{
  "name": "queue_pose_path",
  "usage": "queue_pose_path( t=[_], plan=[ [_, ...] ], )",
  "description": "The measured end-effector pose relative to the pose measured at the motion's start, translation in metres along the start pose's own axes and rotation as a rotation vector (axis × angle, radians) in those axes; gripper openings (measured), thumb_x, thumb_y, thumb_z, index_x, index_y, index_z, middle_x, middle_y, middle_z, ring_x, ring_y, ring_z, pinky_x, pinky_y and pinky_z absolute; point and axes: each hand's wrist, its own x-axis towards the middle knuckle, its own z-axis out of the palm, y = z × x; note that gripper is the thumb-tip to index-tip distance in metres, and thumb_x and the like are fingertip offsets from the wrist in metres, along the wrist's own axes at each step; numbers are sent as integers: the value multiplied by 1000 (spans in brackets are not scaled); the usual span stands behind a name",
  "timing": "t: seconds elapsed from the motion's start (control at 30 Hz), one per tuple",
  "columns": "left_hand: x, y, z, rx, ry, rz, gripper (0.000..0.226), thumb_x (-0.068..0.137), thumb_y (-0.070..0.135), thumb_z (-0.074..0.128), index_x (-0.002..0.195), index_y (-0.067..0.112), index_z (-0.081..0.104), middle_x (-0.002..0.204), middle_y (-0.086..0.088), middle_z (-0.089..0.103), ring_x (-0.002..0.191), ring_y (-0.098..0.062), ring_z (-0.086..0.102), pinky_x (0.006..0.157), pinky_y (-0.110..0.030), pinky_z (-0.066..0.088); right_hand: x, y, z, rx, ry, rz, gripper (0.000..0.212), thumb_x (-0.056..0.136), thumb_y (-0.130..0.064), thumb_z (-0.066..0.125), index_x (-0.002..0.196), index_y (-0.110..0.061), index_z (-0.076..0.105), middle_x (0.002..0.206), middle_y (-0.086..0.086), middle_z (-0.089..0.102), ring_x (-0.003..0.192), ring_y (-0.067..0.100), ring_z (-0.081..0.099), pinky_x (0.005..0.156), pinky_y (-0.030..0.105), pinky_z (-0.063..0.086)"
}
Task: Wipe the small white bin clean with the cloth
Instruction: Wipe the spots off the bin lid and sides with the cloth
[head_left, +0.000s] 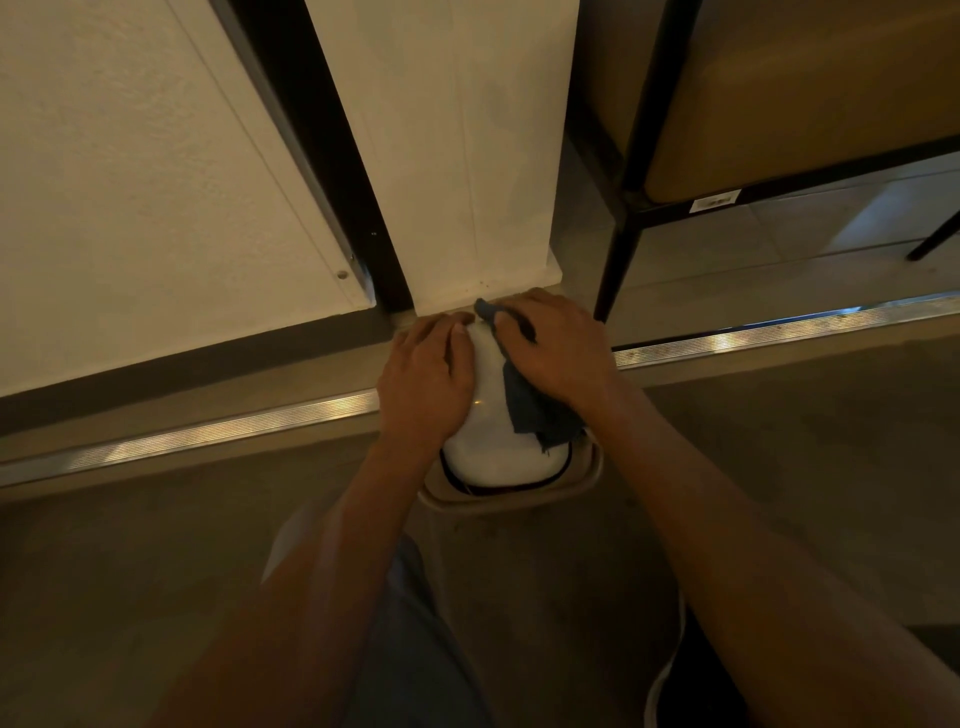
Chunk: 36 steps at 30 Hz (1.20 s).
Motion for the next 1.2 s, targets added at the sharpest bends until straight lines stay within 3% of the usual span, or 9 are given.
queue_pose_path(
  t=[0.07, 0.2, 0.37, 0.53, 0.73, 0.83, 0.97, 1.13, 1.2],
  plan=[
    [0, 0, 0, -4, -6, -13, 45, 102, 33, 35, 122, 8, 66, 119, -11, 67, 110, -22, 59, 101, -36, 43, -11, 8, 4, 59, 80, -70, 30, 98, -35, 50, 116, -19, 68, 108, -1, 67, 97, 16, 59, 80, 28, 47],
    [0, -1, -2, 0, -18, -20, 41, 103, 30, 36, 124, 11, 66, 122, -8, 65, 113, -20, 57, 102, -35, 43, -21, 6, 13, 44, 216, 74, 28, 98, -38, 48, 108, -18, 65, 104, 0, 65, 97, 17, 58, 78, 29, 46],
    [0, 4, -4, -16, -20, -8, 39, 103, 26, 36, 121, 8, 66, 118, -9, 66, 110, -22, 58, 101, -41, 46, 9, -9, 10, -115, -9, 333, 43, 97, -47, 33, 95, -15, 63, 105, 5, 61, 96, 26, 58, 78, 36, 42],
    [0, 4, -4, -20, -2, 6, 36, 102, 21, 39, 118, 6, 67, 113, -12, 68, 107, -23, 59, 98, -38, 46, 17, -12, 8, -241, -78, 212, 42, 100, -44, 30, 84, -17, 58, 90, 2, 58, 88, 25, 60, 71, 33, 36],
    [1, 0, -2, 19, -19, -2, 44, 103, 31, 33, 122, 9, 65, 119, -9, 66, 109, -21, 59, 102, -38, 45, -16, 20, 8, 119, 58, -31, 38, 104, -40, 39, 129, -19, 59, 125, -1, 61, 112, 16, 55, 92, 28, 44],
    [1, -1, -1, 15, -33, -9, 44, 104, 32, 32, 124, 11, 65, 121, -7, 65, 112, -20, 59, 104, -41, 46, -34, 25, 12, 368, 172, 50, 35, 105, -31, 43, 134, -16, 54, 130, -2, 56, 116, 7, 52, 99, 22, 43],
    [1, 0, -1, 2, 3, 18, 40, 104, 27, 35, 121, 9, 66, 120, -8, 67, 109, -21, 59, 101, -41, 47, -45, 20, 13, 591, 144, 327, 46, 104, -43, 37, 145, -23, 43, 132, -13, 47, 122, 2, 45, 100, 19, 37],
    [-1, 5, -1, 17, -1, 29, 40, 103, 24, 34, 120, 6, 65, 117, -12, 67, 109, -24, 59, 101, -45, 46, -11, 6, -5, 331, -49, 459, 43, 106, -40, 25, 101, -13, 59, 94, 2, 58, 91, 20, 55, 77, 32, 37],
    [-1, 5, -2, 19, -11, 32, 36, 104, 21, 37, 120, 5, 65, 117, -12, 67, 109, -24, 58, 101, -43, 45, 10, -4, -6, 126, -138, 526, 46, 103, -39, 23, 99, -11, 58, 93, 5, 56, 88, 24, 51, 76, 33, 33]
  ],
)
